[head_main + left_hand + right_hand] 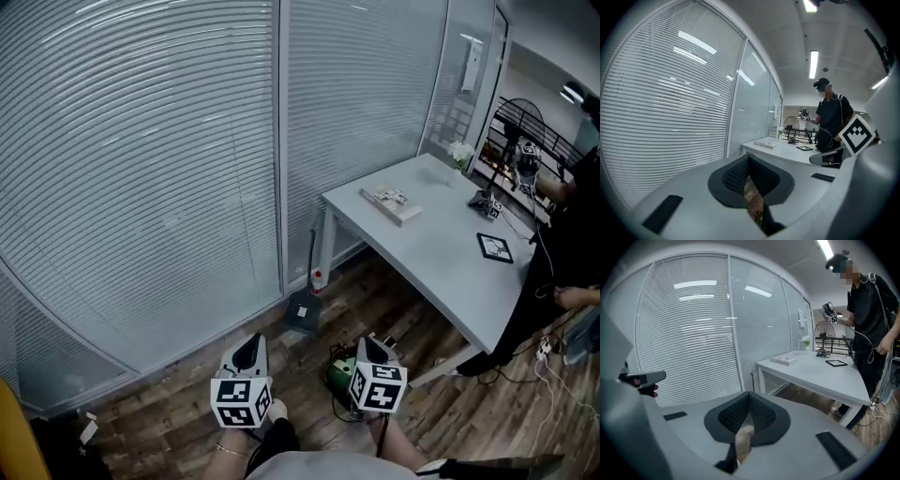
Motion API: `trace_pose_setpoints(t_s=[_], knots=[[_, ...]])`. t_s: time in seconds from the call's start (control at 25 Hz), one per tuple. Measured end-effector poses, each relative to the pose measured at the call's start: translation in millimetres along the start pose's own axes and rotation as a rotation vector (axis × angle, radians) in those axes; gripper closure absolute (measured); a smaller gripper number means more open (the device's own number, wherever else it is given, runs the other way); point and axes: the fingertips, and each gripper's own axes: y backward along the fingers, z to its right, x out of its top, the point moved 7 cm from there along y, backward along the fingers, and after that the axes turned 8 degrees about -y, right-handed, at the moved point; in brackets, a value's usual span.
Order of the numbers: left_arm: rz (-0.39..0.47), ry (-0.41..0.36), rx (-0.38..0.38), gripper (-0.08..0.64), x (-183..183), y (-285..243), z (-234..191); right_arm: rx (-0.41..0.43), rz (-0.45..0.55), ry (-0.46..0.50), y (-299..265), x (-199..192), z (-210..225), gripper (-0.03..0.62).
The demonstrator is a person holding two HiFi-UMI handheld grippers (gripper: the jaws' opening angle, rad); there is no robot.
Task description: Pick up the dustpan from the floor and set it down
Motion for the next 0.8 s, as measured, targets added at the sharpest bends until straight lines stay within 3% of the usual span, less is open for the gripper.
trace_pose_setpoints(t_s=[0.32, 0.52, 0.8], knots=[[0.048, -0.01, -0.062, 0.543, 40.6, -95.0, -53.5, -0.048, 0.068, -0.008, -72.0, 63.7, -20.3, 0.56], [0.063, -0.011, -0.089, 0.543, 62.8, -123.5, -75.2, -0.071, 0.077, -0.003, -92.0, 90.6, -34.0, 0.56], [0.027, 0.007, -0.113, 0.543, 55.0, -157.0, -95.9, -0.104, 0.059, 0.001, -120.0, 100.4, -39.4, 0.56]])
